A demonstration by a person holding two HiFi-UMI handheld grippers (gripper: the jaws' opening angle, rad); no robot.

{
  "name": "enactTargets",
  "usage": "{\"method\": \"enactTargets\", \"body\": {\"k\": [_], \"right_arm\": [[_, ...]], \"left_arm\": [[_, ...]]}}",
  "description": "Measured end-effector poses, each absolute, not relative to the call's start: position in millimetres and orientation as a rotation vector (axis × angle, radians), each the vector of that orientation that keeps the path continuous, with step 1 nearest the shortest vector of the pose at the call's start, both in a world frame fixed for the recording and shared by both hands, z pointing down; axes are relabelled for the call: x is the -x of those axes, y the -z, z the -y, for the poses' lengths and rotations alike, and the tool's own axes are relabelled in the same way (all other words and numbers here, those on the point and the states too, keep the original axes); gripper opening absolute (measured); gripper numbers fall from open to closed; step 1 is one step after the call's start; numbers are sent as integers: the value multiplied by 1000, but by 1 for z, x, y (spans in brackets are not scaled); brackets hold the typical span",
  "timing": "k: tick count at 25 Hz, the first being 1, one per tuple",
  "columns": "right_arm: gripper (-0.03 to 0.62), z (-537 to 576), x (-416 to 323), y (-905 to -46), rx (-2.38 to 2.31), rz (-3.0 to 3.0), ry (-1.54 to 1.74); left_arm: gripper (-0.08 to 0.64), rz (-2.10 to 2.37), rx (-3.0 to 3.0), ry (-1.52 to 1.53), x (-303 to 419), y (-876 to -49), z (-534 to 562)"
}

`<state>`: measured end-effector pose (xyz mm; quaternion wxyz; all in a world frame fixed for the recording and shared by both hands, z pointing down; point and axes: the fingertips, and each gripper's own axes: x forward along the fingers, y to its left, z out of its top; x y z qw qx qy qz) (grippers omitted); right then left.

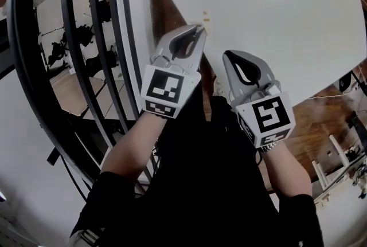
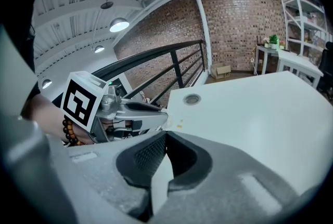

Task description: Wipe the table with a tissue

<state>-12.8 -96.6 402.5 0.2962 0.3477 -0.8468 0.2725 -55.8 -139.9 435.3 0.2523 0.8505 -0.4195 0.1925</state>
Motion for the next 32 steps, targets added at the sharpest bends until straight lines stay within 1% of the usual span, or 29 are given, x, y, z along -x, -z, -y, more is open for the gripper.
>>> {"method": "enactTargets", "body": {"k": [13,25,32], "right_arm": [[-8,96,4,-413,-933,2238,-740],[-8,98,1,-424,-930,2236,-759],[-8,100,2,-426,-934,2236,-766]], "left_arm": [[40,1081,-2306,-622,40,-458,133],[38,1061,-2284,-768,37,-478,133],[38,1059,-2282,-800,40,-481,134]]}}
